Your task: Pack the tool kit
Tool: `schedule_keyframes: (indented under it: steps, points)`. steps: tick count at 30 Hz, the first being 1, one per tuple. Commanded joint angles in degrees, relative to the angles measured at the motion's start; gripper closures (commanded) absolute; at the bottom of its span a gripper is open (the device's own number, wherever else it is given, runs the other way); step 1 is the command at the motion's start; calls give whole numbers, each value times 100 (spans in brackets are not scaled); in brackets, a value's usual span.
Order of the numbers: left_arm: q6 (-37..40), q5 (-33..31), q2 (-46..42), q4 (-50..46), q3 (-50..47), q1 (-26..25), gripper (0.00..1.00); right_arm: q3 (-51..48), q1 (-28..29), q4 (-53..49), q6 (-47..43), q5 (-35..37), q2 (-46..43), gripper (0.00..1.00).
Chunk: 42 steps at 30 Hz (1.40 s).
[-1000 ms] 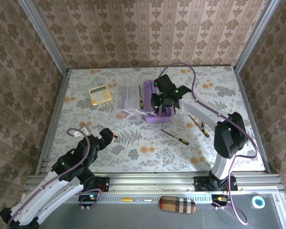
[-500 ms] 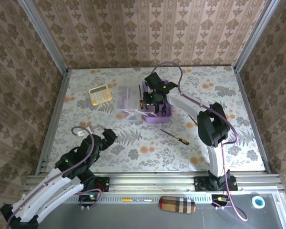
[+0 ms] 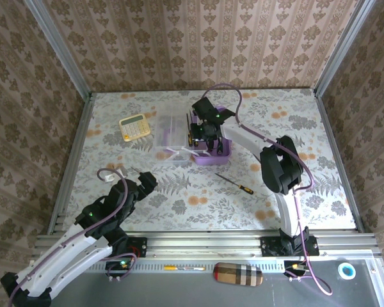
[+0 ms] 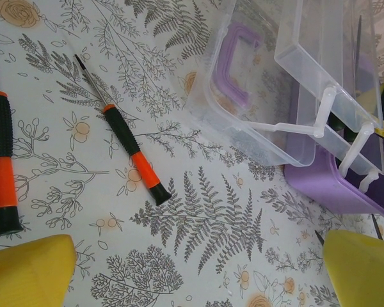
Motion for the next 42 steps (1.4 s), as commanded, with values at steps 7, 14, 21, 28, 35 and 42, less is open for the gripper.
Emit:
schedule_keyframes:
  steps: [7,14,21,28,35,42]
  points:
    - [102,78,32,8,22,54,0,420,18,-257,67,-259,295,73]
    - [107,92,38,26,32,67,0,455,5,-238,54,-355,220,70]
    - [98,167,92,27,84,64,0,284,1,-187,19,-327,-197,69]
    - [129,239,206,158,102,63,0,-45,-14,-104,-120,-134,-916,68]
    - [327,576,511,754,34,63,0,-1208,-47,115,-293,120,-2002,66]
    - [681,1222,1192,1925,-125,41,0,-3195,-246,221,-401,769,-3723,47]
